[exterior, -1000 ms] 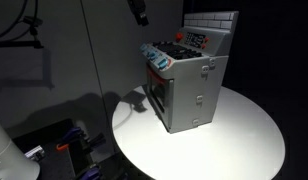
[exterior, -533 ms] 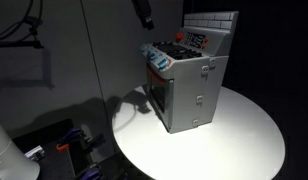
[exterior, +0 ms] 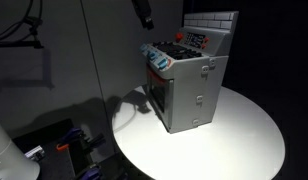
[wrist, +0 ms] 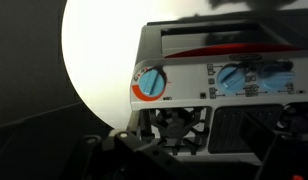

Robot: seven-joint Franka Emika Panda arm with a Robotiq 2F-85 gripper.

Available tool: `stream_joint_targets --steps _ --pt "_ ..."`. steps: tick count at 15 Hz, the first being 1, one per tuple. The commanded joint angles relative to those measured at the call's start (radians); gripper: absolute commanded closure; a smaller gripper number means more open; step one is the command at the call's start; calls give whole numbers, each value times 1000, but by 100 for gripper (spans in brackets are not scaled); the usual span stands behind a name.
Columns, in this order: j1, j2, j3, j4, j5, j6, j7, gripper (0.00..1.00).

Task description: Push the bottom right orange button

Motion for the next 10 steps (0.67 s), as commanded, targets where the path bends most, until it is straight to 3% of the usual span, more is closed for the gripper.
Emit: stream_joint_targets --steps 1,10 --pt "13 6 -14 7 -10 3 9 0" --pt "-9 73 -23 89 -31 41 29 0"
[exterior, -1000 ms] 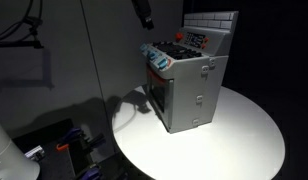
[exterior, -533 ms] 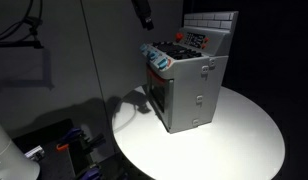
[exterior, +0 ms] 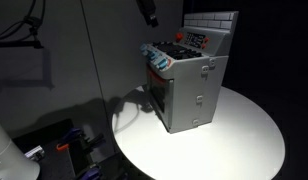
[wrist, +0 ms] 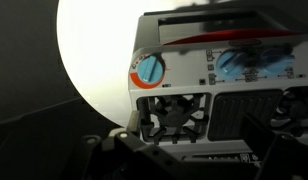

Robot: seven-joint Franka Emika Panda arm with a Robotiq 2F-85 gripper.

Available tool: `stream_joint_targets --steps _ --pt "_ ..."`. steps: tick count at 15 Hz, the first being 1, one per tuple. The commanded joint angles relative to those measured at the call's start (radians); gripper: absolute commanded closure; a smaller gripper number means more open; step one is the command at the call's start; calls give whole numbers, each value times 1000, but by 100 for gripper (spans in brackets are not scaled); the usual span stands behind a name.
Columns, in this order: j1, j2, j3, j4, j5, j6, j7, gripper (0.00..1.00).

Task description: Push the bottom right orange button

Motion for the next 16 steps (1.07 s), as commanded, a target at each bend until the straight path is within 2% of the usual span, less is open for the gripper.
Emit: stream_joint_targets --steps 1,6,16 --pt "-9 65 -12 77 -35 15 33 0" --pt "-20 165 -28 170 -80 34 74 0" --pt "17 385 -100 358 -108 57 118 0"
